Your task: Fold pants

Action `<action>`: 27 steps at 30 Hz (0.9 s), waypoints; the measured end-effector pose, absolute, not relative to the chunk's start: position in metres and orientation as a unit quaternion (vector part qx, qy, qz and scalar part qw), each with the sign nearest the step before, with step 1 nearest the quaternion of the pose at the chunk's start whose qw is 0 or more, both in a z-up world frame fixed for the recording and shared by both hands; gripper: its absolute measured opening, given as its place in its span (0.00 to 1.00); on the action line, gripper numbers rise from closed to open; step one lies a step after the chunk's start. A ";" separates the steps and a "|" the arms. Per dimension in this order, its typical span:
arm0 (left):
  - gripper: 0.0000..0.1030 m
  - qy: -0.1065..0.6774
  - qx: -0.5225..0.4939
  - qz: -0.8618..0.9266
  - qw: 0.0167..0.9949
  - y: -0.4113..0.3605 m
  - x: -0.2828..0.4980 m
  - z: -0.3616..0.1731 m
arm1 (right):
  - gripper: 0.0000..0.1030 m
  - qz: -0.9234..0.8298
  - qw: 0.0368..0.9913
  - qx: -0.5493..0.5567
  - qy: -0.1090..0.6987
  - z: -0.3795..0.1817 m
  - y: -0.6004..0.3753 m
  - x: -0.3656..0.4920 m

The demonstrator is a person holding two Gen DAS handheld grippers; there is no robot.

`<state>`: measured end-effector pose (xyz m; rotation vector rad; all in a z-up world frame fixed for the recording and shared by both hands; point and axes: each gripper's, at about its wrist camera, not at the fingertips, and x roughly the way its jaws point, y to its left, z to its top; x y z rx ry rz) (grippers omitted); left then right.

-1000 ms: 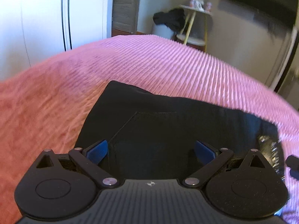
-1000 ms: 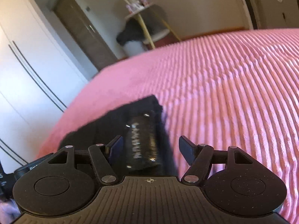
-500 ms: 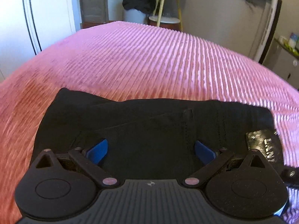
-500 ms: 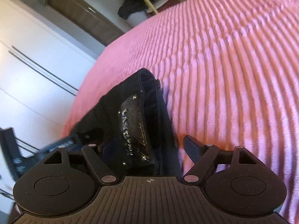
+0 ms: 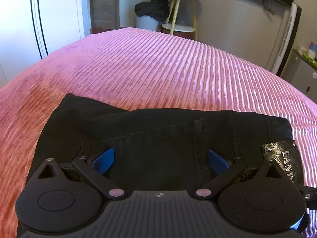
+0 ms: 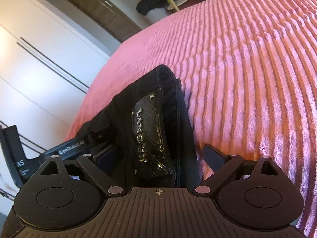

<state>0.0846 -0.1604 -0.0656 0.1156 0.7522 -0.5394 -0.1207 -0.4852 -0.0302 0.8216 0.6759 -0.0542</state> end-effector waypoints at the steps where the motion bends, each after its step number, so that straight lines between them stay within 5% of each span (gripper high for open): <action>1: 0.96 0.365 0.053 -0.260 0.893 -0.158 0.084 -0.064 | 0.94 -0.026 0.861 0.392 0.322 -0.031 -0.485 -0.117; 13: 0.96 0.405 -0.052 -0.207 0.889 -0.051 0.100 -0.041 | 0.84 -0.031 0.846 0.403 0.347 -0.024 -0.502 -0.143; 19: 0.96 0.471 -0.097 -0.208 0.852 0.034 0.127 -0.072 | 0.84 -0.015 0.828 0.425 0.365 -0.027 -0.522 -0.151; 23: 0.96 0.521 -0.211 -0.303 0.769 0.055 0.143 -0.107 | 0.96 0.001 0.815 0.460 0.353 -0.035 -0.526 -0.141; 27: 0.96 0.525 -0.238 -0.337 0.745 0.049 0.163 -0.114 | 0.96 0.012 0.823 0.446 0.352 -0.035 -0.517 -0.126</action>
